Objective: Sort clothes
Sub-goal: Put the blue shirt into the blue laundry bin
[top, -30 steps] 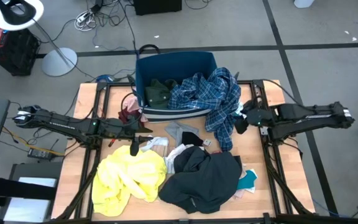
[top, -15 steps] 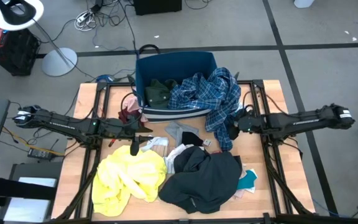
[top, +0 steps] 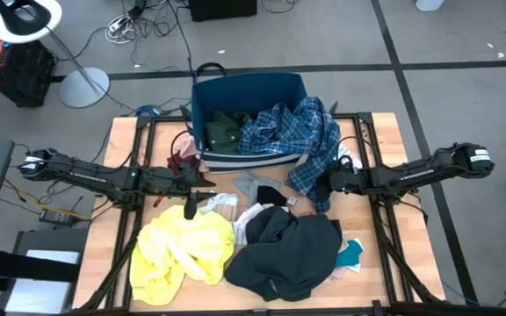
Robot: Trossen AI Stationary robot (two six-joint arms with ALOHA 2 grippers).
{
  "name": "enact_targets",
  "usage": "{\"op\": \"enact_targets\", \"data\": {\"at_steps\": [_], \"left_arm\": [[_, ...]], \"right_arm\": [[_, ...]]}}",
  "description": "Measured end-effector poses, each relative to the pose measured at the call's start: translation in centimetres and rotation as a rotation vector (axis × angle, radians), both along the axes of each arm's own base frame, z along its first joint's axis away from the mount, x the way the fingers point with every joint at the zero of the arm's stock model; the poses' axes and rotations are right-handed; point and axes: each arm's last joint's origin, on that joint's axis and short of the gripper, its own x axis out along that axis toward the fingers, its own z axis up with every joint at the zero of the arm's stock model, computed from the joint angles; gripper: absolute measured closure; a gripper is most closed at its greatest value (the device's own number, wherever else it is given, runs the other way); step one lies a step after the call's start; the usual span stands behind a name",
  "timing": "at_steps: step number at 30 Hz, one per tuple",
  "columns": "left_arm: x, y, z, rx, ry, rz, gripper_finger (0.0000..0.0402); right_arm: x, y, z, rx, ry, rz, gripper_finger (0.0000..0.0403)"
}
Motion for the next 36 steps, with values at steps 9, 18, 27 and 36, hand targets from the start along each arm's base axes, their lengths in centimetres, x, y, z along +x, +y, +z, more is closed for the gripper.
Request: {"op": "enact_targets", "data": {"at_steps": [9,18,27,36], "left_arm": [[0.0,0.0,0.0,-0.002,0.001,0.001,0.0239],[0.0,0.0,0.0,-0.002,0.001,0.001,0.0239],[0.0,0.1,0.0,0.009,-0.002,0.019,0.0239],[0.0,0.1,0.0,0.010,-0.003,0.018,0.0239]], "right_arm": [[2.7,-0.2,7.6,-0.171,-0.119,0.079,0.0399],[3.4,-0.4,19.3,-0.401,-0.124,0.106,0.0401],[4.3,-1.4,27.8,-0.613,-0.207,0.106,0.0402],[12.3,-5.8,30.2,-0.636,-0.171,0.238,0.0403]]}}
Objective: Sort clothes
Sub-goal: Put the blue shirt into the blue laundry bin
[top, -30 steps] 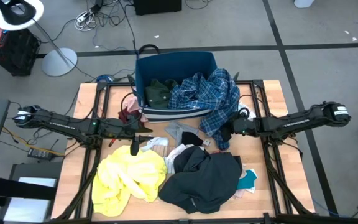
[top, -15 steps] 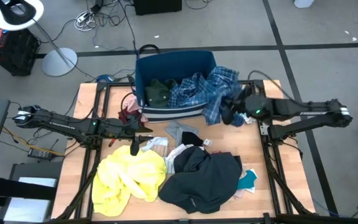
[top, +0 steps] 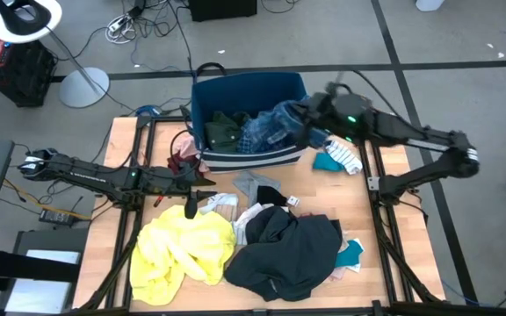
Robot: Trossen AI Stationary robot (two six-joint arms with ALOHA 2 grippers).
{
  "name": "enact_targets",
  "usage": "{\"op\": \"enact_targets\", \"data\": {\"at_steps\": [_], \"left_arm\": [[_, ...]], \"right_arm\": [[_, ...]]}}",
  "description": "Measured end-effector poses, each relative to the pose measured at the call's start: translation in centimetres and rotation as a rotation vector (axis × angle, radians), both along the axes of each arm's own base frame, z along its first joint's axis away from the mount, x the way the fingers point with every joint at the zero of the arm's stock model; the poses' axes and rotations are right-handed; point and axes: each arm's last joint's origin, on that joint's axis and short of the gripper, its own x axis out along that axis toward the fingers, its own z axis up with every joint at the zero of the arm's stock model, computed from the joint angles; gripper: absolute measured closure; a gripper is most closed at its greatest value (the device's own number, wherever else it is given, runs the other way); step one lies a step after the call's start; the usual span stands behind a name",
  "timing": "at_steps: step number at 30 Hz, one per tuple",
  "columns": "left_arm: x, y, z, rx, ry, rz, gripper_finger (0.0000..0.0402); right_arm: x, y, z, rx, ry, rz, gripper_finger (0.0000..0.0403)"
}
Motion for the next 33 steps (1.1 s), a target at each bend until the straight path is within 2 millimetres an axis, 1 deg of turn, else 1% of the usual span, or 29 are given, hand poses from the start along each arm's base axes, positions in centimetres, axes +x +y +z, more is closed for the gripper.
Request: {"op": "enact_targets", "data": {"at_steps": [5,8,11,14,18,23,28,33], "left_arm": [[0.0,0.0,0.0,0.002,0.002,0.000,0.0239],[0.0,0.0,0.0,0.006,0.004,-0.002,0.0239],[0.0,0.0,-0.1,0.023,0.008,-0.009,0.0239],[0.0,0.0,-0.1,0.024,0.010,-0.009,0.0239],[0.0,0.0,-0.1,0.027,0.012,-0.010,0.0239],[0.0,0.0,-0.1,0.035,0.014,-0.010,0.0239],[0.0,0.1,-0.1,0.047,0.013,0.012,0.0239],[0.0,0.1,-0.1,0.044,0.011,0.014,0.0239]], "right_arm": [[5.8,-3.3,0.4,0.028,-0.023,0.102,0.0403],[8.9,-4.8,0.1,0.041,-0.032,0.153,0.0403],[11.8,-5.7,-1.3,0.068,-0.007,0.185,0.0403],[13.7,-6.4,-3.3,0.108,0.025,0.177,0.0402],[14.8,-7.7,-6.3,0.193,0.104,0.139,0.0396],[15.2,-9.5,-10.5,0.392,0.225,0.064,0.0377],[15.4,-11.4,-14.6,0.560,0.331,0.056,0.0329],[15.6,-12.9,-17.5,0.679,0.363,0.044,0.0269]]}}
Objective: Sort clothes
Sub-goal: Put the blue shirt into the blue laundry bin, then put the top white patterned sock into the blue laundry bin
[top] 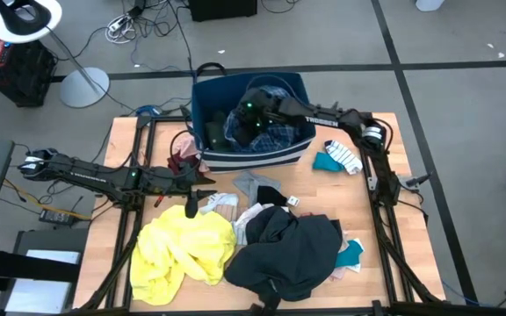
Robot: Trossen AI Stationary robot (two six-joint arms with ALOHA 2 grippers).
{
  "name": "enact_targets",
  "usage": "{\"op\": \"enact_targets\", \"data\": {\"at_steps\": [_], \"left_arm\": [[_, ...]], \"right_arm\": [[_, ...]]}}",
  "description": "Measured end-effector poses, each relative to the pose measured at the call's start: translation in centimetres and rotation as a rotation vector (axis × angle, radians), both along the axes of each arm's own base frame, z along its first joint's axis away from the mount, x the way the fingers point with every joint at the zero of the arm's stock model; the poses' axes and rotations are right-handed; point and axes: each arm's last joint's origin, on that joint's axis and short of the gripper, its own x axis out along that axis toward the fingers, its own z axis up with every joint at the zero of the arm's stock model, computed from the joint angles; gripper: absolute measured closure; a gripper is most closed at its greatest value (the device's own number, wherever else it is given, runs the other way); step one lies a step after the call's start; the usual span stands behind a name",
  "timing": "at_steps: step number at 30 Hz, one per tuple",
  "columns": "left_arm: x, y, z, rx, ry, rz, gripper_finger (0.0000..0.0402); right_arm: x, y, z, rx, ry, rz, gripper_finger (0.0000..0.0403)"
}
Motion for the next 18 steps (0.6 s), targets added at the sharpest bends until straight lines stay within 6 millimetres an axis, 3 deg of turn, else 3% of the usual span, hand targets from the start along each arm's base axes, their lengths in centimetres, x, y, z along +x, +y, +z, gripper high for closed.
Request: {"op": "enact_targets", "data": {"at_steps": [4,7,12,18], "left_arm": [[0.0,0.0,0.0,-0.003,0.001,0.001,0.0239],[0.0,0.0,0.0,-0.003,0.002,0.001,0.0239],[0.0,0.0,0.0,-0.003,0.002,0.002,0.0239],[0.0,0.0,0.0,-0.003,0.003,0.002,0.0239]], "right_arm": [[-0.1,-0.3,-0.7,0.036,0.018,0.004,0.0226],[-0.5,0.0,0.2,0.046,0.005,0.019,0.0202],[-2.3,0.8,5.4,-0.014,-0.098,0.072,0.0187],[-6.2,2.7,12.6,-0.144,-0.222,0.095,0.0191]]}}
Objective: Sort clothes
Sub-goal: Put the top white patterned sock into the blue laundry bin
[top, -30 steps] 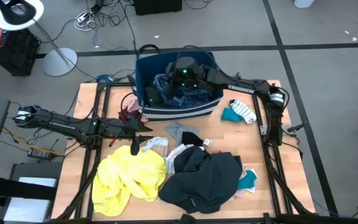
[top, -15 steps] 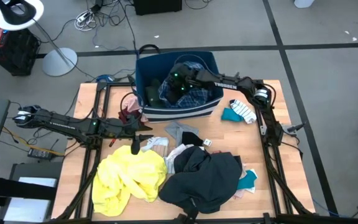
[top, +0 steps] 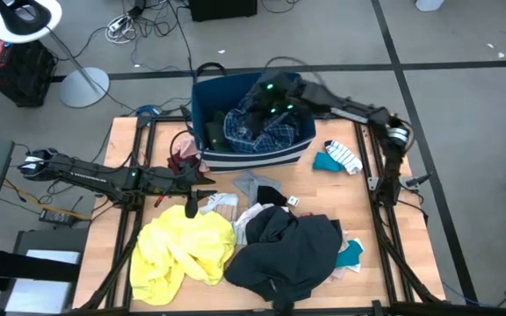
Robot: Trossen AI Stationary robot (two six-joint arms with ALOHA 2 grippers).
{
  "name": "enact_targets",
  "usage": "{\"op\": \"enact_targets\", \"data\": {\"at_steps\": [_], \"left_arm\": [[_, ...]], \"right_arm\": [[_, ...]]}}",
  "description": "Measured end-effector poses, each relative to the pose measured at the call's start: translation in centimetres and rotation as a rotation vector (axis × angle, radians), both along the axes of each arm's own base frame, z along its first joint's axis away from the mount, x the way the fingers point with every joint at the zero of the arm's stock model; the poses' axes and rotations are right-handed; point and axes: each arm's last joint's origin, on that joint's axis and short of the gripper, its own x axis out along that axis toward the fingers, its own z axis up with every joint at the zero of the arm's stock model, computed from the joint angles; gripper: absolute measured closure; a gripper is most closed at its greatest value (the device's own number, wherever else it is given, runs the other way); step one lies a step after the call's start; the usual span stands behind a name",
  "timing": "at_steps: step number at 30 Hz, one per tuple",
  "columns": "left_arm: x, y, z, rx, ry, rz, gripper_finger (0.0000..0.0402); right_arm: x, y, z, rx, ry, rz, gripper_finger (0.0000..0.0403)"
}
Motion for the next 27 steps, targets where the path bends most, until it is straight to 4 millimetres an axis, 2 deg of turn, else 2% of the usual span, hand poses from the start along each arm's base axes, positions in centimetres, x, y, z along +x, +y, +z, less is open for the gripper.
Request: {"op": "enact_targets", "data": {"at_steps": [4,10,19,23,27], "left_arm": [[0.0,0.0,0.0,0.000,0.000,0.000,0.0239],[0.0,0.0,0.0,0.000,-0.001,0.000,0.0239],[0.0,0.0,0.0,-0.001,-0.002,0.000,0.0239],[0.0,0.0,0.0,-0.001,-0.003,0.000,0.0239],[0.0,0.0,0.0,-0.001,-0.003,0.000,0.0239]], "right_arm": [[-3.1,2.0,3.2,-0.083,-0.027,-0.001,0.0196],[-8.5,5.2,4.3,-0.143,-0.033,-0.035,0.0201],[-17.2,9.6,2.4,-0.132,-0.071,-0.211,0.0203],[-20.3,10.8,0.3,-0.078,-0.066,-0.319,0.0207],[-22.2,11.4,-2.7,-0.012,0.011,-0.424,0.0209]]}}
